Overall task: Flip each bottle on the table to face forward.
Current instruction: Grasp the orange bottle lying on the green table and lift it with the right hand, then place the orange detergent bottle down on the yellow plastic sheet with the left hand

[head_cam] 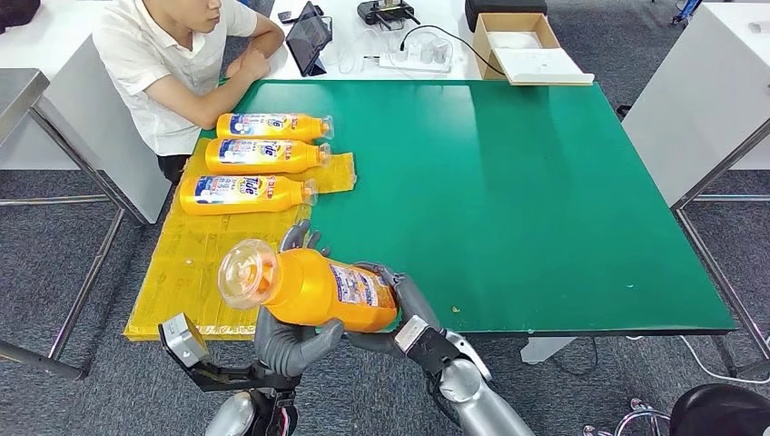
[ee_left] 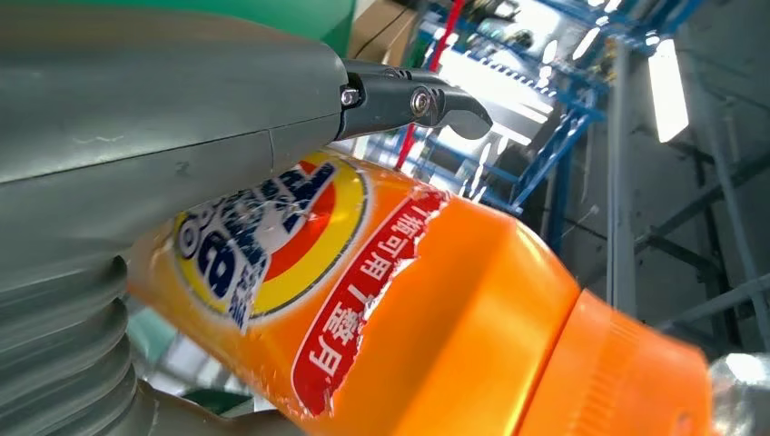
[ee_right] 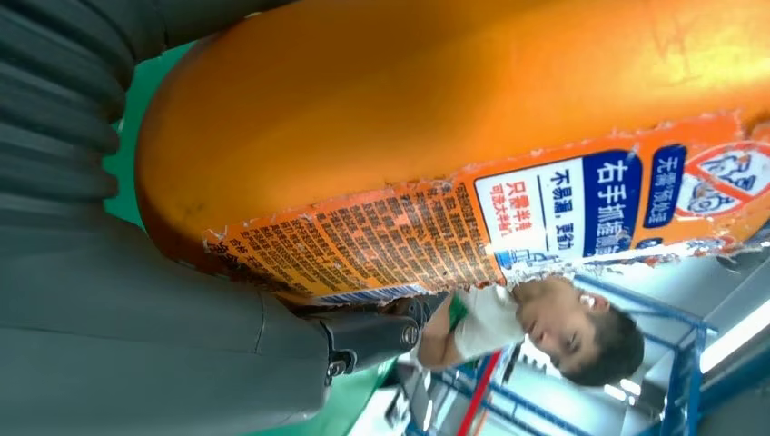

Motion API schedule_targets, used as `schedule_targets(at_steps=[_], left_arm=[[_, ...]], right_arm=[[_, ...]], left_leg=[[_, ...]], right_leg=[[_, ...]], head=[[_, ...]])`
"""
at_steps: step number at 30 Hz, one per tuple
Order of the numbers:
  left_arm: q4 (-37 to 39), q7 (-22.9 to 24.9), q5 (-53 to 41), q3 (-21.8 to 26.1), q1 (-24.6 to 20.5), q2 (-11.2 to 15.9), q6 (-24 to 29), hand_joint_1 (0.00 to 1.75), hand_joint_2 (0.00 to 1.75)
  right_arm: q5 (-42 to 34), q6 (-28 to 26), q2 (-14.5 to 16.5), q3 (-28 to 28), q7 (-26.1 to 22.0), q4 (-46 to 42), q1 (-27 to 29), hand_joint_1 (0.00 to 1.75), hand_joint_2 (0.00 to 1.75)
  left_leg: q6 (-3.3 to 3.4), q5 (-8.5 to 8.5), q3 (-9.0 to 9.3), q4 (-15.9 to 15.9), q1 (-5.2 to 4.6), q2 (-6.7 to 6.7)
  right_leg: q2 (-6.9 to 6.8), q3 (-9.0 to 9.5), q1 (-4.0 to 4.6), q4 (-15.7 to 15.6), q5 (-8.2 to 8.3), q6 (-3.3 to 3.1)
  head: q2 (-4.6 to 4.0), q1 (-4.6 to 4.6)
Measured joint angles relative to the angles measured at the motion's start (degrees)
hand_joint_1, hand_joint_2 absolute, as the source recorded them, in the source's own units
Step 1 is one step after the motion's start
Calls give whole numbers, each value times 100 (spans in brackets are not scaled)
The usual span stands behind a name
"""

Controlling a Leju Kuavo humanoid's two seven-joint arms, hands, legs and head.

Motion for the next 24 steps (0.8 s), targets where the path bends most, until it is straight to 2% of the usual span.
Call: schedule_targets(at_steps=[4, 10, 11, 14, 15, 24], left_arm=[[-32, -140, -373, -5, -7, -4, 143, 0, 175], [-10, -403, -702, 1, -61, -2, 326, 0, 175], [-8, -449, -773, 5, -70, 1, 358, 10, 175], [4, -511, -1023, 17, -96, 28, 462, 141, 175], [15, -510, -1085, 19, -104, 39, 488, 175, 175], [89, -499, -1197, 19, -124, 62, 534, 175, 175]], right_arm=[[19, 29, -14, 251, 35, 2, -45, 168, 175], [-57, 164, -49, 521, 158, 27, -237, 159, 175], [-72, 195, -56, 563, 182, 42, -275, 158, 175], [-89, 233, -79, 681, 213, 114, -376, 155, 175], [-89, 233, -92, 717, 219, 139, -406, 155, 175], [-89, 233, -161, 821, 237, 219, -497, 151, 175]], left_leg=[[0, 0, 0, 0, 0, 0], [0, 0, 0, 0, 0, 0], [0, 1, 1, 0, 0, 0], [-1, 1, 1, 0, 0, 0], [-1, 1, 1, 0, 0, 0], [-1, 1, 0, 0, 0, 0]], right_leg=[[0, 0, 0, 0, 0, 0], [0, 0, 0, 0, 0, 0], [0, 0, 0, 0, 0, 0], [0, 0, 0, 0, 1, 0], [0, 0, 0, 0, 0, 0], [0, -1, 0, 0, 0, 0]], head=[[1, 0], [1, 0], [1, 0], [0, 0], [0, 0], [0, 1]])
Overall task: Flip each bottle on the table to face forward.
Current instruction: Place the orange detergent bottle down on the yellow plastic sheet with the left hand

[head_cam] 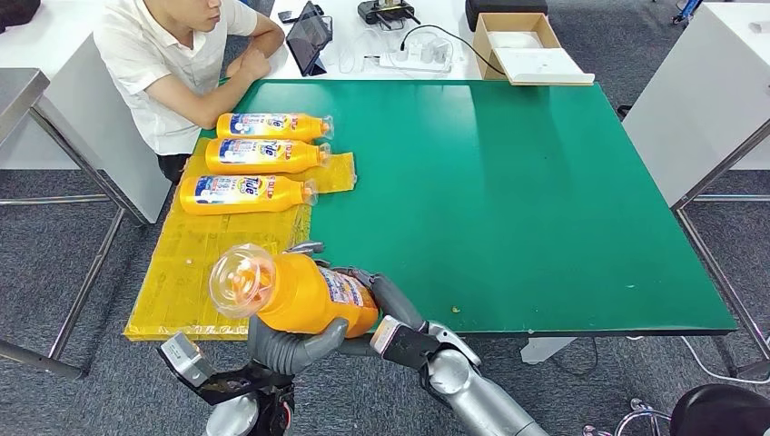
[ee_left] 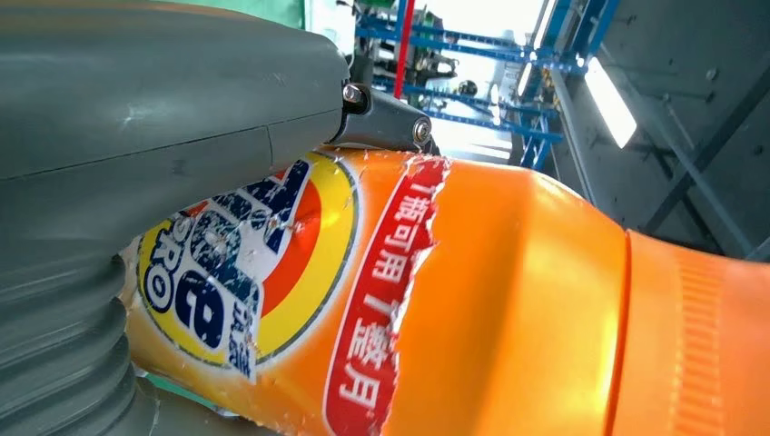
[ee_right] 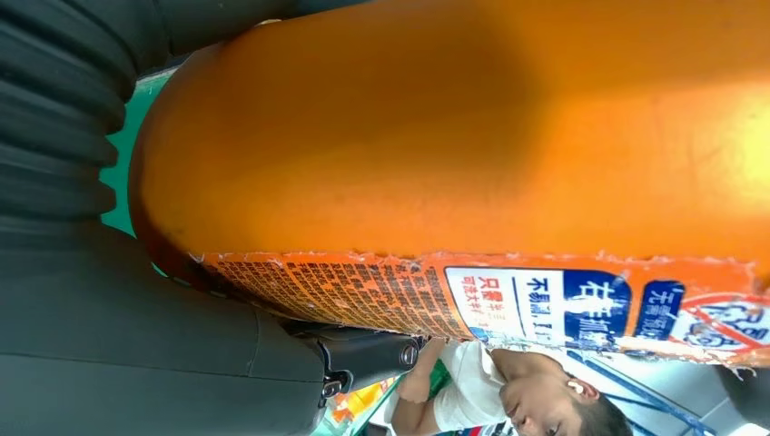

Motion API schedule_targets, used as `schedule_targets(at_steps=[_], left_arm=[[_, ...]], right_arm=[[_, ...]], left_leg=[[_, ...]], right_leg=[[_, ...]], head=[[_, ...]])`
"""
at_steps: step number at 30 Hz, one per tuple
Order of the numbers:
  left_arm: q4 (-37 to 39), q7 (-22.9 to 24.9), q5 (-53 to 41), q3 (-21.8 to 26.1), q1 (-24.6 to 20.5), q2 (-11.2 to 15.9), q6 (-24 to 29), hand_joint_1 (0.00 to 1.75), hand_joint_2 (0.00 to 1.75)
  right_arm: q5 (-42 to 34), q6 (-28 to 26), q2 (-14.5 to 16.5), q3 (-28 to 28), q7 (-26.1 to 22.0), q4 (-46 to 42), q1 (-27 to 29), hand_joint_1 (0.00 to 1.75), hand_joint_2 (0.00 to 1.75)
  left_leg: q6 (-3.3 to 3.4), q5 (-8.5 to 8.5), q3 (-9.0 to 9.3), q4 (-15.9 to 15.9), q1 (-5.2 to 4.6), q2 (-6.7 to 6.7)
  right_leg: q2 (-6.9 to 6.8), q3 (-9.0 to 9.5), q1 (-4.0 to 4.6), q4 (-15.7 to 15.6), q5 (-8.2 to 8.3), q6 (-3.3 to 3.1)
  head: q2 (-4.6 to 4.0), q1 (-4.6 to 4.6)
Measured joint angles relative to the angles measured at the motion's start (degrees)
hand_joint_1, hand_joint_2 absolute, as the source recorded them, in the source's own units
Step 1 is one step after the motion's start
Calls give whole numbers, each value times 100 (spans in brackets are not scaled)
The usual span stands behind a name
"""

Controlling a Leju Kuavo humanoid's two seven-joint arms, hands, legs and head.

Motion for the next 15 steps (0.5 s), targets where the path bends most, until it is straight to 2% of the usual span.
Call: schedule_targets(at_steps=[6, 10, 11, 14, 15], left_arm=[[219, 420, 275, 20, -151, 160, -748, 175, 175], [401, 639, 501, 98, -185, 203, -1161, 175, 175], [435, 674, 548, 110, -191, 207, -1219, 175, 175], [518, 818, 790, 153, -208, 216, -1426, 175, 175], [542, 871, 878, 173, -215, 219, -1494, 175, 175]], right_arm=[[122, -2, -190, 120, -6, 55, -40, 132, 175], [229, -10, -279, 114, -28, 55, 18, 127, 175], [242, -11, -292, 114, -32, 55, 31, 112, 175], [283, -15, -311, 111, -75, 55, 67, 17, 175], [305, -17, -311, 111, -103, 55, 83, 0, 175]], left_leg=[[0, 0, 1, 0, 0, 1], [0, 0, 0, 0, 0, 1], [0, 0, 0, 0, 0, 1], [0, 0, 0, 0, 0, 1], [0, 0, 0, 0, 0, 0]], right_leg=[[0, 0, 0, 0, 0, 0], [0, 0, 0, 0, 0, 0], [0, 0, 0, 0, 0, 0], [0, 0, 0, 0, 0, 0], [0, 0, 0, 0, 0, 0]], head=[[1, -1], [1, -1], [0, -1], [0, -1], [0, -1]])
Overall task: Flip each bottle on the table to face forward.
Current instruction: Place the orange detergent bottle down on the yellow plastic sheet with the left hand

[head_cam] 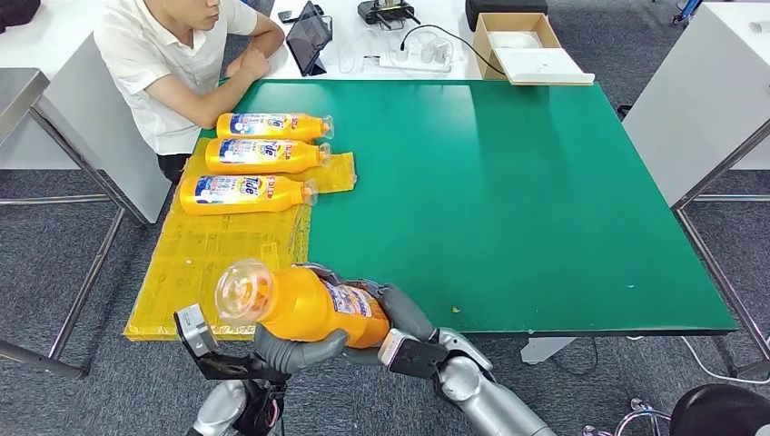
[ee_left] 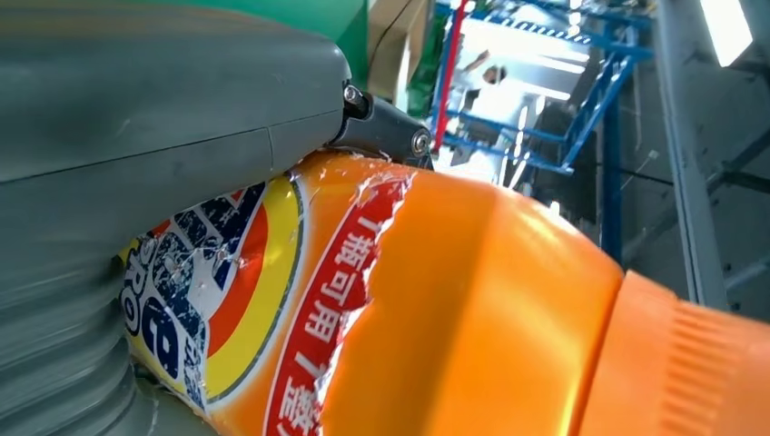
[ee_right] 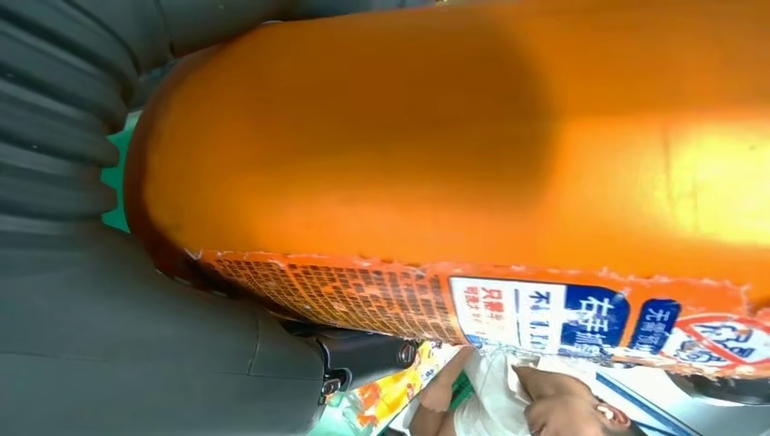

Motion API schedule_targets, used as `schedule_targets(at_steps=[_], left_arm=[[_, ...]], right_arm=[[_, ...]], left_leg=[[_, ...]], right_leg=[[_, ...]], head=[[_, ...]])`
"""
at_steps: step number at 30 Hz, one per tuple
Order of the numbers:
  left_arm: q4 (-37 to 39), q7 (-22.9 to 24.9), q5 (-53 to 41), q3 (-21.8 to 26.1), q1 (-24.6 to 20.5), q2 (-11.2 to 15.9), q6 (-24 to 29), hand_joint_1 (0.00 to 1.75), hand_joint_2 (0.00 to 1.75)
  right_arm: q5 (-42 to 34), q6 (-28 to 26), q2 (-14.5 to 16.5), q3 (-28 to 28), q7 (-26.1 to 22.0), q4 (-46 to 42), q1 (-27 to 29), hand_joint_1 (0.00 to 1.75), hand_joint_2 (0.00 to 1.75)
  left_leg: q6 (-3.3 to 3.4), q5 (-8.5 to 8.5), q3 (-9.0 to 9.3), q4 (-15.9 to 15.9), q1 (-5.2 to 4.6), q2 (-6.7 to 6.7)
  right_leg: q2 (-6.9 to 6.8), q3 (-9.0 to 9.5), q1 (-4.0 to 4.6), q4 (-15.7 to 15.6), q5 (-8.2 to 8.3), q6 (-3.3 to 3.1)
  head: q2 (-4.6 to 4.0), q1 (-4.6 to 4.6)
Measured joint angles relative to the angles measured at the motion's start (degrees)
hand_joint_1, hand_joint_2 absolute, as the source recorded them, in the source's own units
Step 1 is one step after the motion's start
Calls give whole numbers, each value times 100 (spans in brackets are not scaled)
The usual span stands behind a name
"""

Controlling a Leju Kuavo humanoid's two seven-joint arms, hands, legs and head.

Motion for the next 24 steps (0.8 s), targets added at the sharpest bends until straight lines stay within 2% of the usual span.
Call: schedule_targets(at_steps=[4, 9, 11, 15, 18, 24], left_arm=[[68, 138, 159, 34, -25, 1, -74, 175, 175], [31, 299, 179, 33, -22, -21, 329, 175, 175], [5, 364, 240, 26, -14, -52, 498, 175, 175], [19, 447, 304, 86, 30, -79, 837, 175, 175], [24, 364, -54, 98, 35, -73, 1209, 175, 175], [152, 266, -2138, 109, -55, 80, 2580, 175, 175]], right_arm=[[279, -244, 4, -1, -185, -20, 86, 0, 175], [1079, -1722, 44, -100, -457, -444, 456, 0, 175], [1191, -2060, 35, -164, -426, -688, 645, 0, 175], [1163, -2185, 59, -263, -505, -966, 918, 0, 175], [1116, -2211, 108, -301, -553, -984, 1052, 0, 175], [1041, -2338, 183, -454, -568, -991, 1291, 0, 175]], left_leg=[[0, 0, -1, 0, 0, -1], [0, -1, -2, 0, 0, -6], [0, -1, -4, 0, 0, -11], [-1, -5, -4, 0, -1, 2], [-1, -3, -5, 0, 0, 1], [-2, -3, -4, 0, 1, 4]], right_leg=[[0, 0, 0, 0, 0, 0], [-2, -1, 0, 0, -1, 0], [-3, -1, 0, 0, -2, 0], [-1, -7, 0, -1, -2, 0], [-1, -8, 1, -1, -2, -1], [0, -8, 1, 0, -2, -1]], head=[[-1, 1], [1, -1], [1, 2], [-1, -3], [0, 0], [0, 1]])
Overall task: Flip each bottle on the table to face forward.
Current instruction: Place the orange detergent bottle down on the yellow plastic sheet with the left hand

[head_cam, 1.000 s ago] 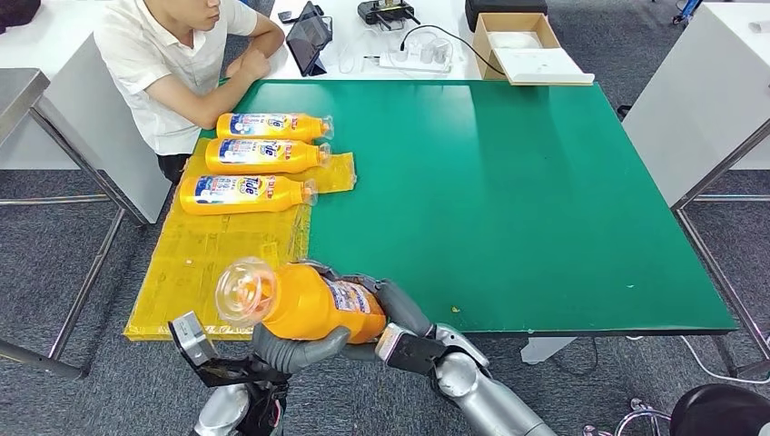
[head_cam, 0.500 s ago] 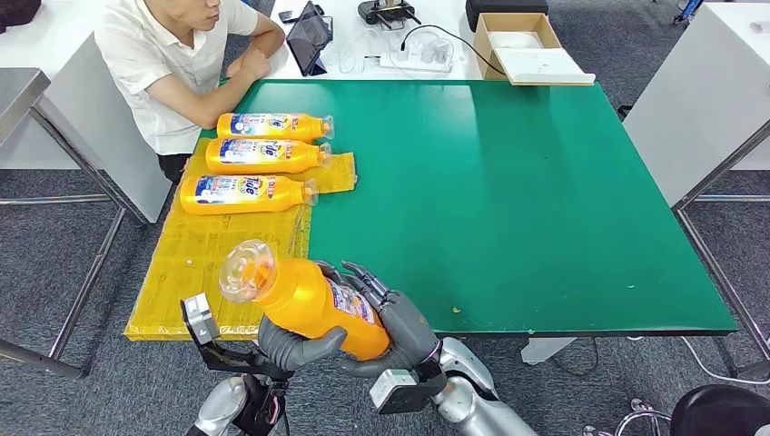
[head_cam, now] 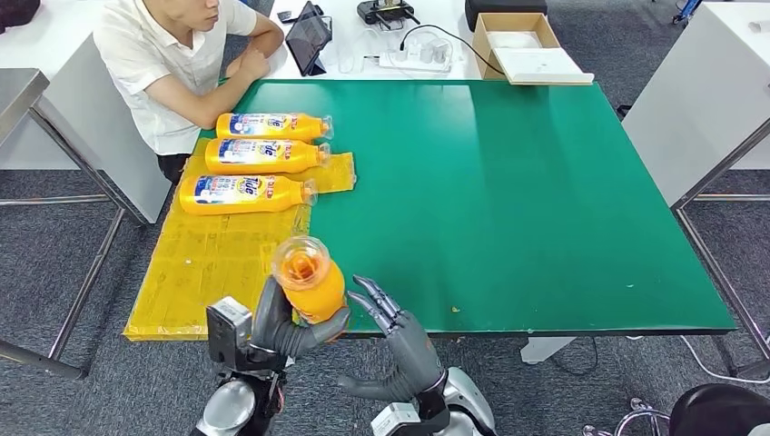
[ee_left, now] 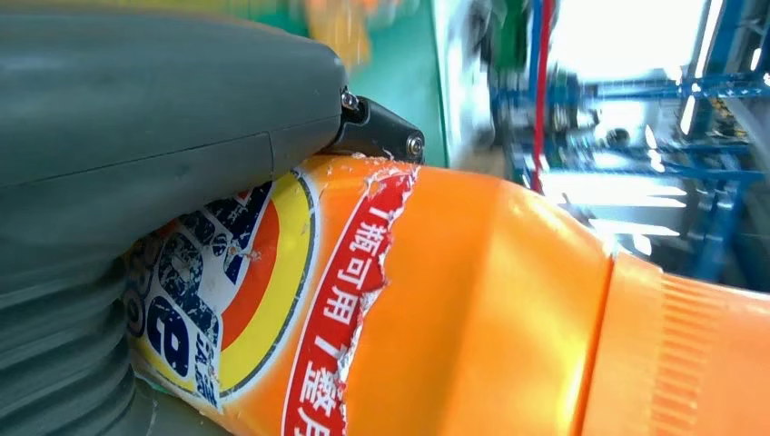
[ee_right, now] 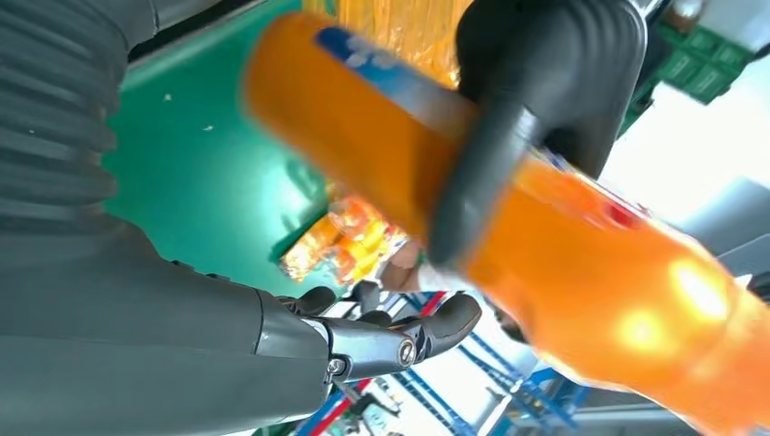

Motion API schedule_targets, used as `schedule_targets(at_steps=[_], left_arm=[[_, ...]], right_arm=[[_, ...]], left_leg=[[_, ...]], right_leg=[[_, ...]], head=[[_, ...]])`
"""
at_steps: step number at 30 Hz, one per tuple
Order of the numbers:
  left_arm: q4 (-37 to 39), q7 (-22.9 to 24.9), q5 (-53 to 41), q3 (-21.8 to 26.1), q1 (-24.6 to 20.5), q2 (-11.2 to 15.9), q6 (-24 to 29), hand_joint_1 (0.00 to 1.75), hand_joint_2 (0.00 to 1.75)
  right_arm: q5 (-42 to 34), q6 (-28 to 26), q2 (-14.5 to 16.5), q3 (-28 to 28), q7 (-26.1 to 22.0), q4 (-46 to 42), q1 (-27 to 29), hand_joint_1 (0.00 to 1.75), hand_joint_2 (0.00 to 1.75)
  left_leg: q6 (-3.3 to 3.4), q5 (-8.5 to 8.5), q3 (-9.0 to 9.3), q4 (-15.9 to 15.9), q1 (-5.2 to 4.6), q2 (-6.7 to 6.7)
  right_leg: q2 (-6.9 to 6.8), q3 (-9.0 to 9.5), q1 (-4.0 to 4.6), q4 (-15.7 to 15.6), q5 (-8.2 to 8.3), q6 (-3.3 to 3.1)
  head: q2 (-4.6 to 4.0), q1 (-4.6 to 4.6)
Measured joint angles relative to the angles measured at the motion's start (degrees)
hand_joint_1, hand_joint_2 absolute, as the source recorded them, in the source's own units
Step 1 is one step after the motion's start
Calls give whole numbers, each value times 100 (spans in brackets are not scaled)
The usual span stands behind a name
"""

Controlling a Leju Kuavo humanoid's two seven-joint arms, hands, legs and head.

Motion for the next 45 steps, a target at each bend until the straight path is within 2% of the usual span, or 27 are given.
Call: schedule_targets(at_steps=[6, 11, 19, 23, 25, 27, 29, 35, 40, 45], left_arm=[[277, 231, -1255, 171, -93, 181, 699, 175, 175], [655, 695, -2711, 466, -301, 326, 1334, 175, 175], [1226, 1043, -3498, 866, -710, 414, 1517, 175, 175], [1878, 1364, -3995, 1070, -1181, 453, 1680, 173, 175], [2345, 1537, -4253, 1138, -1507, 499, 1631, 160, 175], [2820, 1669, -4413, 1169, -1843, 544, 1477, 161, 175], [3276, 1771, -4528, 1192, -2158, 573, 1313, 174, 175], [4523, 2095, -4931, 1192, -2995, 611, 840, 175, 175], [5003, 2133, -4995, 1158, -3285, 617, 733, 175, 175], [5322, 2090, -4988, 1117, -3473, 615, 547, 166, 175]], right_arm=[[-51, -130, 40, -249, -4, -154, 186, 0, 175], [-143, -294, 83, -430, -6, -469, 327, 0, 175], [-339, -462, 92, -500, -6, -879, 414, 0, 175], [-600, -566, 120, -471, -6, -1094, 417, 0, 175], [-704, -568, 152, -445, -6, -1175, 415, 0, 175], [-784, -553, 179, -428, -6, -1220, 400, 0, 175], [-850, -531, 195, -421, -6, -1234, 365, 0, 175], [-982, -439, 247, -392, -6, -1233, 233, 0, 175], [-998, -431, 267, -389, -6, -1232, 181, 0, 175], [-1069, -424, 279, -385, -6, -1229, 152, 0, 175]], left_leg=[[0, 0, 0, 0, 0, 1], [0, 1, 0, 0, 0, 0], [1, 3, 1, 0, 0, 2], [1, 4, 3, 0, 0, 2], [-2, 7, 6, 0, 1, 1], [-4, 9, 10, 0, 2, 1], [-6, 10, 17, -1, 2, 1], [-7, 9, 42, -2, 2, 7], [-7, 9, 53, -2, 2, 8], [-10, 11, 59, -2, 2, 7]], right_leg=[[0, 0, 0, 0, 0, 0], [0, 0, 0, 0, 0, 0], [0, 1, 0, 1, 1, 0], [0, 3, 0, 1, 3, 0], [0, 5, 0, 2, 4, -1], [0, 10, 1, 4, 4, -1], [0, 17, 1, 6, 4, -2], [2, 35, 1, 8, 7, -5], [3, 43, 1, 14, 7, -6], [2, 47, 1, 17, 6, -6]], head=[[-1, 2], [-1, 1], [-1, 1], [0, 1], [0, 0], [-1, -1], [0, 1], [0, 0], [-1, 0], [0, -1]])
